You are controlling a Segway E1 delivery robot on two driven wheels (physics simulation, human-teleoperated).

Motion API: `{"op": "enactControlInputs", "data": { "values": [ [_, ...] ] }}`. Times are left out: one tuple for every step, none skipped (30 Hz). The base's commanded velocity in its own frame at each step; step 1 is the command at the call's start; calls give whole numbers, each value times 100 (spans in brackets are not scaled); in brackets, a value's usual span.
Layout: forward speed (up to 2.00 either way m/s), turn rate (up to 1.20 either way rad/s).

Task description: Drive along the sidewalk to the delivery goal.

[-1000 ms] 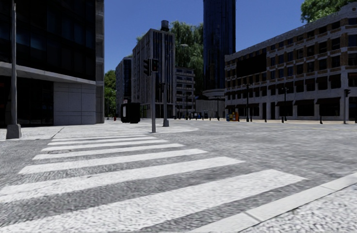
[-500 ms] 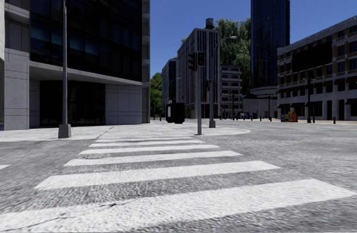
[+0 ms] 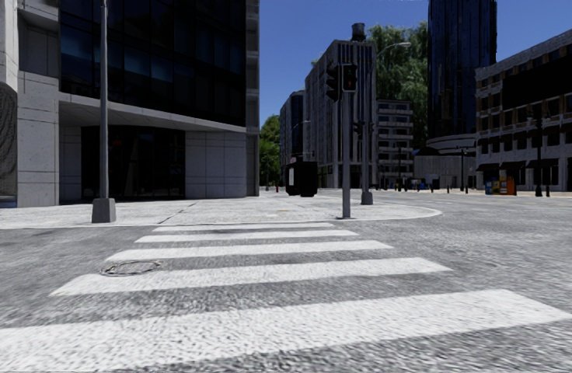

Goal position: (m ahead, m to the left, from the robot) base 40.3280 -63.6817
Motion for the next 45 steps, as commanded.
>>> {"op": "enactControlInputs", "data": {
  "values": [
    [200, 23],
    [200, 10],
    [200, 7],
    [200, 4],
    [200, 1],
    [200, 0],
    [200, 0],
    [200, 0],
    [200, 0],
    [200, 0],
    [200, 0],
    [200, 0],
    [200, 0],
    [200, 0],
    [200, 0],
    [200, 0],
    [200, 0],
    [200, 0],
    [200, 0],
    [200, 0],
    [200, 0],
    [200, 0],
    [200, 0],
    [200, 0],
    [200, 0],
    [200, 0],
    [200, 0],
    [200, 0],
    [200, 0],
    [200, 0],
    [200, 0],
    [200, 0],
    [200, 0],
    [200, 0],
    [200, 0],
    [200, 0],
    [200, 0],
    [200, 0],
    [200, 0],
    [200, 0],
    [200, 0],
    [200, 0],
    [200, 0],
    [200, 0],
    [200, 0]
  ]
}}
